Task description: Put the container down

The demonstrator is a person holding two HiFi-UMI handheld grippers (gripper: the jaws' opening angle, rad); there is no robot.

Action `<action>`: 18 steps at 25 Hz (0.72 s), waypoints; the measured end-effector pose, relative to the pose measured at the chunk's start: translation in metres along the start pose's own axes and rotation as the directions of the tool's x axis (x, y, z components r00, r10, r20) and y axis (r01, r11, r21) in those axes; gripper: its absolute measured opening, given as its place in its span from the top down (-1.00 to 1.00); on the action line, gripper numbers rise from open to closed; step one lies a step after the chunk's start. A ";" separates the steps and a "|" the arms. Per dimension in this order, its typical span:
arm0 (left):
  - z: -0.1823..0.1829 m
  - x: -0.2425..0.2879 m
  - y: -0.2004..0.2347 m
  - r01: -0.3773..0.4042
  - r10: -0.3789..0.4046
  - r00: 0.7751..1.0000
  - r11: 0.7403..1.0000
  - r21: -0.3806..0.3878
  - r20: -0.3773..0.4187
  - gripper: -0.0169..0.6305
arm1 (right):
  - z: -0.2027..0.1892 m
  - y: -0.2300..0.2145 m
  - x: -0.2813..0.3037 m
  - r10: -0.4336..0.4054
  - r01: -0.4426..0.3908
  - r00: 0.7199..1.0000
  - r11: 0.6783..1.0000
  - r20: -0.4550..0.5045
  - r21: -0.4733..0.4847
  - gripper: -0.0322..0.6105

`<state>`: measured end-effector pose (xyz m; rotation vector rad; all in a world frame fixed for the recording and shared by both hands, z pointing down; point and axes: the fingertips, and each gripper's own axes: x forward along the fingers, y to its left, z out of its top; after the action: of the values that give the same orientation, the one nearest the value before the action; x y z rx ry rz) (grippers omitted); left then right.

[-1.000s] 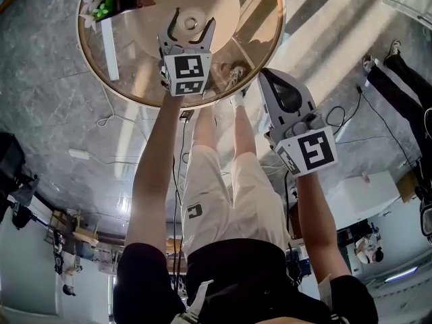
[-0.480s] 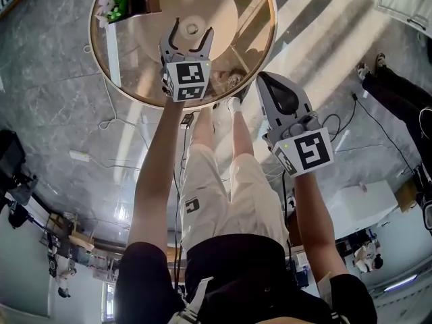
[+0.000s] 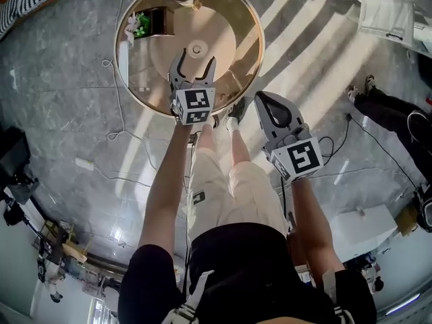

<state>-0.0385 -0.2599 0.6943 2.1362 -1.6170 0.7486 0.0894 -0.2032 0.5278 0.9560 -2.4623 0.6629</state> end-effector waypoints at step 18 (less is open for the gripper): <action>0.130 -0.165 -0.047 -0.040 0.043 0.988 0.999 -0.023 0.148 0.03 | 0.080 0.045 -0.095 0.085 -0.080 0.990 0.995 0.112 -0.052 0.89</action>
<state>-0.0022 -0.1943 0.4926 2.1965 -1.7406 0.5949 0.1060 -0.1703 0.4009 0.9015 -2.6181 0.5890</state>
